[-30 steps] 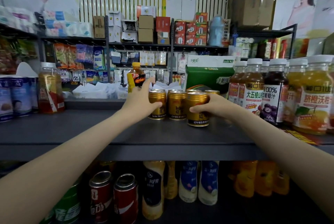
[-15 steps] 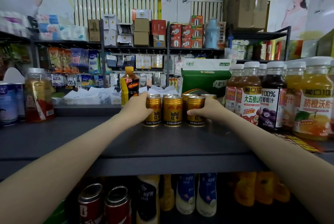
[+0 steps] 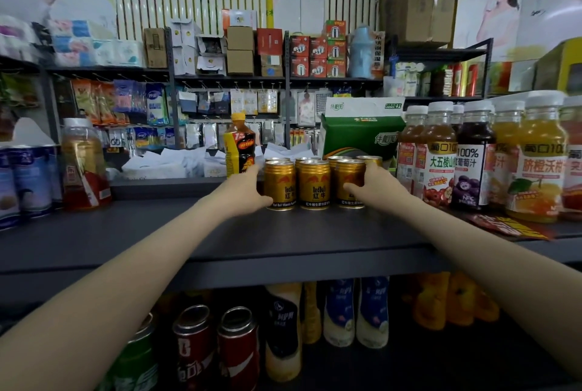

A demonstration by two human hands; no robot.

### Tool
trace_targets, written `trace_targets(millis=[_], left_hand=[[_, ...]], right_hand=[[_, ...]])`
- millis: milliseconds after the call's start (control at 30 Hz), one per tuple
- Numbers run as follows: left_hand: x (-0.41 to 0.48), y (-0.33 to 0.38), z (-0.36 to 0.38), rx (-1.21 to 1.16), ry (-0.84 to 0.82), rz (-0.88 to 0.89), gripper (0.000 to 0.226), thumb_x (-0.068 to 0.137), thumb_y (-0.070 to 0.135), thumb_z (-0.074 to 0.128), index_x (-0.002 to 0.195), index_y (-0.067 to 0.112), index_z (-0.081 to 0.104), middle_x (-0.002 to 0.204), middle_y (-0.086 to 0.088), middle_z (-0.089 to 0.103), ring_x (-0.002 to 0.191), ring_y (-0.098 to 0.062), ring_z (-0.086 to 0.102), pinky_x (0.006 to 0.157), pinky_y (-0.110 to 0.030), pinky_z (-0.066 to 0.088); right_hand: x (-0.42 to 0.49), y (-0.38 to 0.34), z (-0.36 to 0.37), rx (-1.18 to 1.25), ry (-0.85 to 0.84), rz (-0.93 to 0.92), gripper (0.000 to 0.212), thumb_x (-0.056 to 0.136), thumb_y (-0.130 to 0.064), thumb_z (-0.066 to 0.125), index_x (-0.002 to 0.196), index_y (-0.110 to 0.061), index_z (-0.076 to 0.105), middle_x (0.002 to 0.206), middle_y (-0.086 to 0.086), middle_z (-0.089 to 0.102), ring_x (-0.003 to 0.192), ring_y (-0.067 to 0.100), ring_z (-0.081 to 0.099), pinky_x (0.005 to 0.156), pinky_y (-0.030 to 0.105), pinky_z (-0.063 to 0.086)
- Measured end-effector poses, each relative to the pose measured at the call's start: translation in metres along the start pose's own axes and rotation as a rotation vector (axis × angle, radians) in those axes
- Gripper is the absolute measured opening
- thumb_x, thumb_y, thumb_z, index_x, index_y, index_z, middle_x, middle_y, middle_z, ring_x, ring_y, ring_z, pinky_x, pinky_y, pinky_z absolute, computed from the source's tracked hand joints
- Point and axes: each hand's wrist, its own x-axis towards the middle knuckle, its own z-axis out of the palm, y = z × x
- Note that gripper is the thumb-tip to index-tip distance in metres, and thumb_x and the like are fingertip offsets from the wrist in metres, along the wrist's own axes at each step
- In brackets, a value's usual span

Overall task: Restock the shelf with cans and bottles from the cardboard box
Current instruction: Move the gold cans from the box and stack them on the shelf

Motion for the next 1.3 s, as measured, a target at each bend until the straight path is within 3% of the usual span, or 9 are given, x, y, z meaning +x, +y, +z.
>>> trace_targets(millis=[133,233,367,467,633,867,1000,1200,1300], left_hand=[[-0.011,-0.011,-0.003,0.053,0.036,-0.047,0.041,0.087,0.035,0.065,0.117,0.011,0.052,0.110,-0.007,0.062,0.094,-0.020,0.059,0.082,-0.037,0.053],[-0.035,-0.012,-0.013,-0.107,0.131,-0.006,0.037,0.091,0.032,0.060,0.120,0.011,0.054,0.102,0.002,0.059,0.093,-0.014,0.055,0.073,-0.028,0.047],[-0.092,-0.011,-0.033,-0.339,0.356,0.102,0.022,0.093,0.025,0.058,0.114,0.018,0.058,0.105,0.005,0.061,0.098,-0.011,0.057,0.083,-0.023,0.044],[-0.141,-0.025,-0.040,-0.242,0.443,0.120,0.013,0.092,0.016,0.057,0.105,0.019,0.058,0.096,0.008,0.060,0.095,-0.012,0.059,0.087,-0.025,0.047],[-0.244,-0.065,-0.037,-0.014,0.544,-0.055,0.025,0.093,0.018,0.056,0.117,0.015,0.056,0.111,-0.002,0.060,0.100,-0.015,0.058,0.087,-0.031,0.049],[-0.435,-0.119,0.006,0.353,0.395,-0.359,0.043,0.087,0.010,0.058,0.129,0.004,0.052,0.123,-0.014,0.056,0.111,-0.032,0.054,0.084,-0.037,0.046],[-0.531,-0.157,0.019,0.480,0.250,-0.509,0.044,0.082,0.012,0.060,0.124,0.001,0.055,0.116,-0.018,0.059,0.100,-0.038,0.059,0.076,-0.042,0.053],[-0.658,-0.232,0.021,0.556,0.158,-0.777,0.045,0.072,0.012,0.064,0.115,0.001,0.058,0.109,-0.019,0.062,0.090,-0.036,0.064,0.071,-0.038,0.054],[-0.713,-0.290,0.025,0.503,0.122,-0.902,0.047,0.078,0.010,0.064,0.123,0.000,0.055,0.120,-0.021,0.058,0.100,-0.038,0.060,0.080,-0.043,0.052]], right_hand=[[-0.036,-0.032,0.000,-0.120,0.093,-0.081,0.040,0.090,-0.025,0.053,0.120,0.001,0.044,0.123,0.019,0.049,0.106,0.035,0.053,0.084,0.044,0.050],[-0.068,-0.064,0.005,-0.114,0.134,-0.223,0.030,0.090,-0.020,0.052,0.112,0.000,0.047,0.116,0.017,0.050,0.108,0.032,0.048,0.086,0.039,0.044],[-0.103,-0.114,0.013,-0.036,0.134,-0.470,0.022,0.091,-0.018,0.052,0.107,-0.004,0.049,0.108,0.011,0.052,0.101,0.024,0.048,0.077,0.025,0.035],[-0.130,-0.154,0.024,0.064,0.134,-0.613,0.017,0.090,-0.015,0.053,0.103,-0.003,0.051,0.105,0.011,0.052,0.099,0.024,0.048,0.075,0.023,0.031],[-0.201,-0.192,0.069,0.304,0.000,-0.739,0.015,0.093,-0.016,0.053,0.105,-0.007,0.051,0.104,0.006,0.051,0.101,0.021,0.046,0.082,0.029,0.039],[-0.342,-0.244,0.165,0.456,-0.308,-0.941,0.031,0.092,-0.017,0.055,0.121,-0.005,0.051,0.116,0.010,0.051,0.111,0.025,0.046,0.089,0.029,0.038],[-0.421,-0.286,0.225,0.446,-0.522,-1.018,0.033,0.090,-0.017,0.055,0.120,-0.006,0.050,0.119,0.011,0.049,0.116,0.028,0.045,0.091,0.034,0.039],[-0.527,-0.361,0.304,0.368,-0.721,-1.172,0.046,0.093,-0.022,0.052,0.135,-0.009,0.041,0.131,0.007,0.044,0.126,0.025,0.038,0.099,0.036,0.041],[-0.573,-0.404,0.352,0.336,-0.804,-1.242,0.051,0.093,-0.021,0.051,0.140,-0.010,0.037,0.136,0.006,0.042,0.125,0.023,0.039,0.100,0.034,0.038]])
